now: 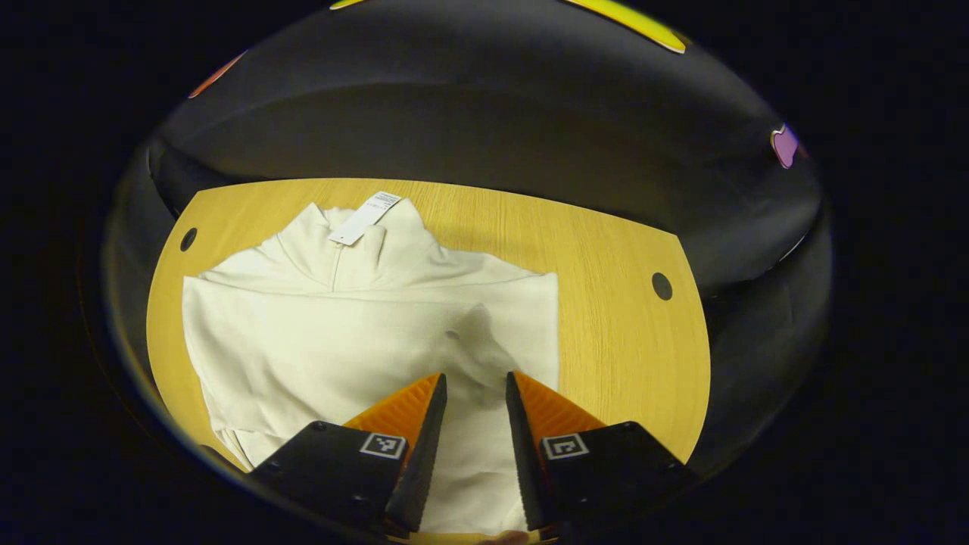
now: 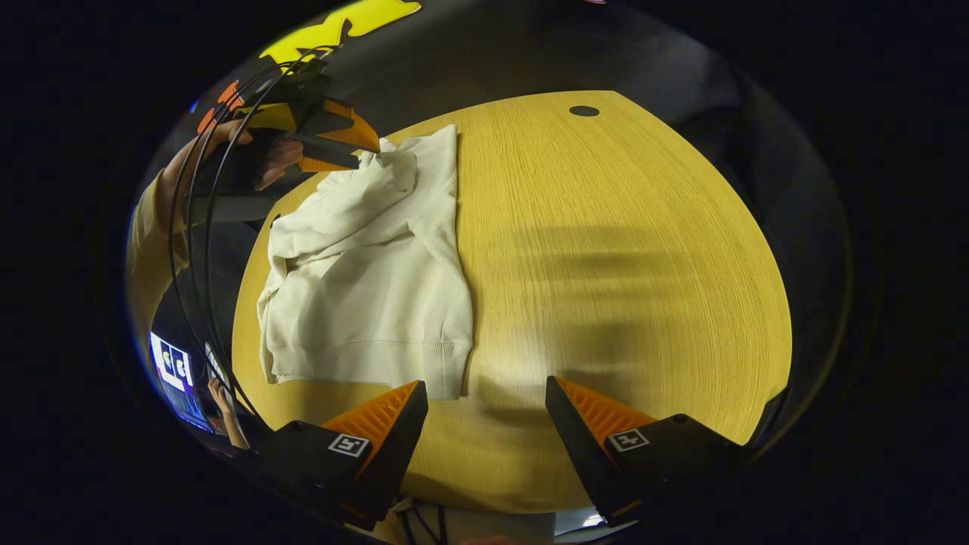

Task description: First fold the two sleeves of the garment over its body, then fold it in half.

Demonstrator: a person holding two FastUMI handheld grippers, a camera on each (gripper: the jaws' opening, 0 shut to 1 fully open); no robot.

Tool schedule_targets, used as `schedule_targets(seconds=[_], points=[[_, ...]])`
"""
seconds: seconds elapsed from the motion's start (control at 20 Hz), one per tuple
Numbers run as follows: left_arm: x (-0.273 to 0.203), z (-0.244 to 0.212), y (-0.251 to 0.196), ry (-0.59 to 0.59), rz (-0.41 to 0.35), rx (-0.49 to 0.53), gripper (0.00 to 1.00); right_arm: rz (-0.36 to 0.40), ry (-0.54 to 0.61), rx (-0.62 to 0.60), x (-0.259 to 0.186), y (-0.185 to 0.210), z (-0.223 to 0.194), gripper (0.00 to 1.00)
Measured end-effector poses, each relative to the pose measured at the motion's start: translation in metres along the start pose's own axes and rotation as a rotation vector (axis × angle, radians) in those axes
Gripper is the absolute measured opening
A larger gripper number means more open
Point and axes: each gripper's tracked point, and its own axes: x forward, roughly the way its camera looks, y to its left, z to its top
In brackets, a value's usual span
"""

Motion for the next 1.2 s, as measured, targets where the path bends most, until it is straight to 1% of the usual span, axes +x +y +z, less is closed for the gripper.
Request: schedule_targets(seconds=[0.05, 0.1, 0.15, 0.2, 0.25, 0.3, 0.4, 0.45, 0.6, 0.75, 0.8, 0.9, 1.0, 1.1, 1.15, 1.2], points=[[-0.001, -0.001, 0.005, -0.002, -0.001, -0.021, 0.61, -0.009, -0.002, -0.007, 0.0, 0.001, 0.001, 0.97], [-0.005, -0.002, 0.009, -0.01, -0.003, -0.042, 0.77, -0.01, -0.004, -0.017, 0.0, 0.004, 0.001, 0.94], [-0.01, -0.003, 0.015, -0.015, 0.0, -0.058, 0.78, -0.011, -0.007, -0.027, -0.001, 0.007, 0.002, 0.94], [-0.015, -0.006, 0.024, -0.015, 0.01, -0.062, 0.83, -0.011, -0.01, -0.036, -0.001, 0.011, 0.003, 0.94], [-0.021, -0.01, 0.034, -0.019, 0.022, -0.056, 0.88, -0.011, -0.012, -0.044, 0.0, 0.016, 0.003, 0.98], [-0.027, -0.014, 0.045, -0.026, 0.033, -0.047, 0.88, -0.011, -0.011, -0.053, 0.001, 0.02, 0.004, 0.94], [-0.042, -0.027, 0.067, -0.032, 0.055, -0.025, 0.89, -0.011, -0.008, -0.077, 0.003, 0.031, 0.003, 0.94], [-0.049, -0.038, 0.079, -0.028, 0.061, -0.022, 0.89, -0.013, -0.005, -0.087, 0.004, 0.035, 0.003, 0.98], [-0.074, -0.066, 0.119, -0.019, 0.09, -0.042, 0.89, -0.019, -0.005, -0.116, 0.01, 0.049, 0.005, 0.98], [-0.096, -0.099, 0.154, -0.011, 0.116, -0.068, 0.89, -0.047, 0.004, -0.165, 0.017, 0.055, 0.003, 0.98], [-0.102, -0.11, 0.165, -0.008, 0.129, -0.076, 0.89, -0.056, 0.01, -0.171, 0.02, 0.057, 0.003, 0.98], [-0.111, -0.137, 0.181, 0.016, 0.133, -0.085, 0.89, -0.048, 0.019, -0.161, 0.026, 0.066, 0.001, 0.98], [-0.121, -0.168, 0.199, 0.046, 0.162, -0.088, 0.89, -0.069, 0.026, -0.165, 0.032, 0.064, 0.0, 0.98], [-0.131, -0.197, 0.218, 0.066, 0.212, -0.077, 0.89, -0.091, 0.034, -0.166, 0.037, 0.06, -0.001, 0.98], [-0.134, -0.211, 0.224, 0.083, 0.223, -0.077, 0.89, -0.105, 0.039, -0.164, 0.04, 0.056, -0.001, 0.98], [-0.136, -0.224, 0.225, 0.107, 0.218, -0.084, 0.89, -0.12, 0.045, -0.159, 0.042, 0.051, -0.001, 0.98]])
